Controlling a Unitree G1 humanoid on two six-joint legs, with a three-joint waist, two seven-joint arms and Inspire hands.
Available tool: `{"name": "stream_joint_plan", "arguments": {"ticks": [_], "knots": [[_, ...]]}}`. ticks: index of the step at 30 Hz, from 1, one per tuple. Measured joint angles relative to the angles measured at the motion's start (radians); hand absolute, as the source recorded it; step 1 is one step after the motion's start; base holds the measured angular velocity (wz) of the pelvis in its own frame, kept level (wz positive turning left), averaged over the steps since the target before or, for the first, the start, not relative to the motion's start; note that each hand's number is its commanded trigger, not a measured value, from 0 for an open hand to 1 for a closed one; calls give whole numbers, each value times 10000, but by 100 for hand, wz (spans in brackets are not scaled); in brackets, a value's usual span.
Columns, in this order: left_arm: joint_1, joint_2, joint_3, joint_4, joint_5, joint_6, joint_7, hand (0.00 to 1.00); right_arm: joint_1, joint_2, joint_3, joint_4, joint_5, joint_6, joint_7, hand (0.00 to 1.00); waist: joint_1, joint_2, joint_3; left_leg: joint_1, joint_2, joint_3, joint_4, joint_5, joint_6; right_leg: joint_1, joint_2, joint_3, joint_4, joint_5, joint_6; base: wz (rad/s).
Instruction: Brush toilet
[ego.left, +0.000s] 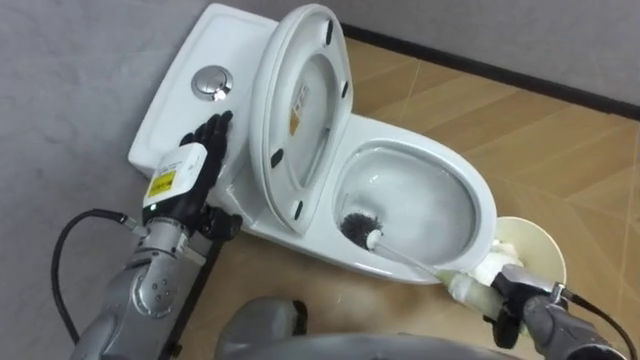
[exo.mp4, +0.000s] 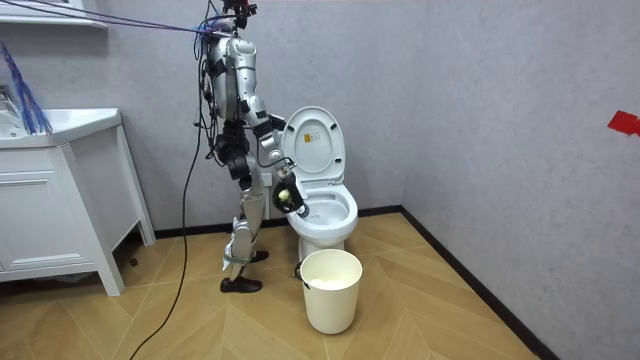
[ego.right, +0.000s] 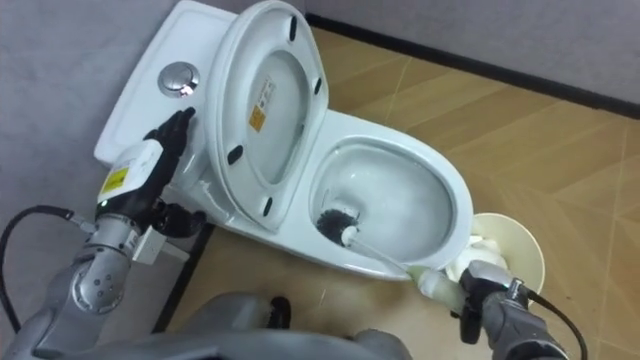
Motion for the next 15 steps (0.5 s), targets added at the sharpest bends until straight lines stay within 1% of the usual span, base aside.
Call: {"name": "stream_joint_plan", "arguments": {"ticks": [3, 4, 6, 8, 11, 13, 14, 15], "knots": [[-337, 7, -3, 405, 6, -13, 47, 0, 13, -31, 32, 75, 7, 119, -151, 100, 1, 135, -37, -143, 45, 48, 5, 1, -1, -185, 17, 14, 60, 20, -33, -5], [-444, 8, -8, 581, 5, -18, 60, 0, 19, -61, 67, 69, 7, 117, -152, 100, 0, 152, -17, -157, 67, 93, 5, 2, -3, -221, 20, 25, 147, 23, -40, -8], [-540, 8, -9, 736, 6, -18, 63, 0, -60, -137, 286, 71, 25, 122, -142, 100, 43, 151, -18, -198, 107, 190, 16, 4, -6, -335, 24, 97, 188, 22, -43, -10], [-607, 8, -9, 772, -18, -12, 63, 0, -57, -230, 427, 113, 97, 131, -140, 100, 18, 163, -16, -303, 113, 182, 66, 4, -6, -411, 38, 100, 186, 32, -62, -3], [-906, 89, -9, 859, -139, -36, 77, 0, -151, -305, 591, 116, 266, 255, -159, 100, 26, 183, -17, -669, 103, 60, 239, 6, -5, -702, 22, -8, 368, 29, -78, 11], [-1227, 146, -15, 1081, -222, -227, 287, 0, -222, -403, 584, 125, 438, 253, -269, 100, -15, 253, 18, -1127, 100, -29, 520, 6, 1, -1052, -2, -96, 610, 8, -103, 14], [-1322, 171, -26, 1155, -212, -293, 378, 0, -262, -430, 583, 115, 441, 250, -322, 100, -25, 306, 52, -1214, 102, -39, 574, 8, 3, -1145, -14, -115, 700, 4, -111, 6], [-1512, 288, -122, 1329, -211, -443, 647, 0, -387, -498, 610, 121, 462, 222, -424, 100, 3, 308, 127, -1436, 102, -85, 670, 17, 18, -1384, -67, -162, 876, -25, -136, 0]]}}
